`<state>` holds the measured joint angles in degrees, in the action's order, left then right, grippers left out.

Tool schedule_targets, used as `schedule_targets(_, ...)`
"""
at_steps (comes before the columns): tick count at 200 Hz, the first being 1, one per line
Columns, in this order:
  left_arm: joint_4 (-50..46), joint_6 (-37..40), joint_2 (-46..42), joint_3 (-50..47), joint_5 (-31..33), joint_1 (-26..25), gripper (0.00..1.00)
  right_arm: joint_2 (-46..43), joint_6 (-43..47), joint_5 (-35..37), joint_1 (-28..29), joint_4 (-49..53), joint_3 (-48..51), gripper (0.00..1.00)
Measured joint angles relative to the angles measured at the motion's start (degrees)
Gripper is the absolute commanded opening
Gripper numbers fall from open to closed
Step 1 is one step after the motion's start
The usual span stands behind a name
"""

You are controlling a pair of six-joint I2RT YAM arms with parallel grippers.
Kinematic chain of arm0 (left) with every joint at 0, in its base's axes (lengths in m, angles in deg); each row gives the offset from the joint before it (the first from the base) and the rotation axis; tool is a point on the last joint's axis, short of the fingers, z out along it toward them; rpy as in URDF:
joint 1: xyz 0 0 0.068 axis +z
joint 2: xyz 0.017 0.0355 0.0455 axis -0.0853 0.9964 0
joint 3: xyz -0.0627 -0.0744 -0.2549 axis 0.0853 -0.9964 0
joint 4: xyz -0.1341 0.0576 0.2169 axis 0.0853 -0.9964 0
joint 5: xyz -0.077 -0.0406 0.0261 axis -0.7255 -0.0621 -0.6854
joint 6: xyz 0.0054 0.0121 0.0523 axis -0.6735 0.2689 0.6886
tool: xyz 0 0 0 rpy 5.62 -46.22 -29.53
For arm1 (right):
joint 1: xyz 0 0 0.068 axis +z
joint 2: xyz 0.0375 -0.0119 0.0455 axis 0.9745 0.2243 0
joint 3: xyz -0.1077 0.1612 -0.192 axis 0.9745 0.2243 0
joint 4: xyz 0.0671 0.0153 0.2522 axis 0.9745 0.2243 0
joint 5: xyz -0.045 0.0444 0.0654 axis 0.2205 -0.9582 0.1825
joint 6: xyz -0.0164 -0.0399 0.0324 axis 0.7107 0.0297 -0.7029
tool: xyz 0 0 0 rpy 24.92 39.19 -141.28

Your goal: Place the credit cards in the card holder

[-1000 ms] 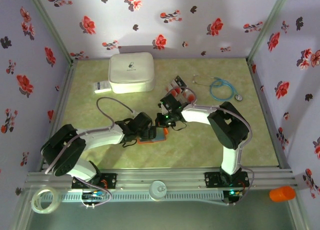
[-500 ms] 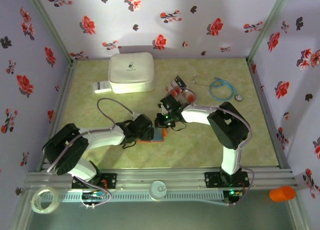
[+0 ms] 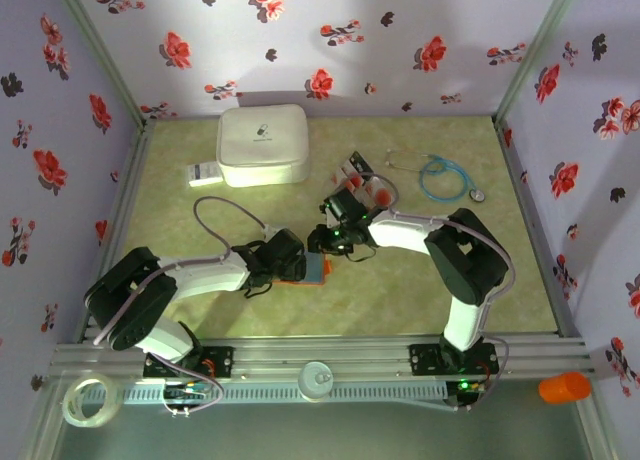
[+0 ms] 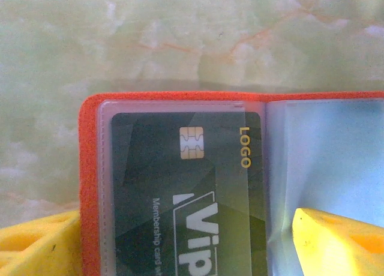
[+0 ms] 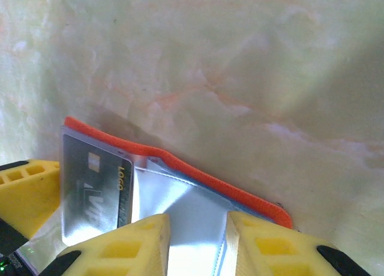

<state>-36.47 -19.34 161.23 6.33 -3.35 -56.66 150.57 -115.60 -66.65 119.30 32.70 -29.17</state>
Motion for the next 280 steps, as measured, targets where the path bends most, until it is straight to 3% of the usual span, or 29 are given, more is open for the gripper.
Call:
schedule_targets(166, 0.9, 0.0, -0.5, -0.7, 0.0, 0.0, 0.84, 2.0, -2.5, -2.6, 0.0, -4.3, 0.6, 0.26)
schedule_targets(232, 1.0, 0.4, -2.5, -1.0, -0.7, 0.0, 0.96, 2.0, -4.4, -4.0, 0.0, -6.1, 1.1, 0.29)
schedule_targets(280, -0.3, 0.6, -11.0, -1.0, -0.6, 0.5, 1.00, 1.0, -5.6, -4.5, 0.4, -6.5, 2.1, 0.30)
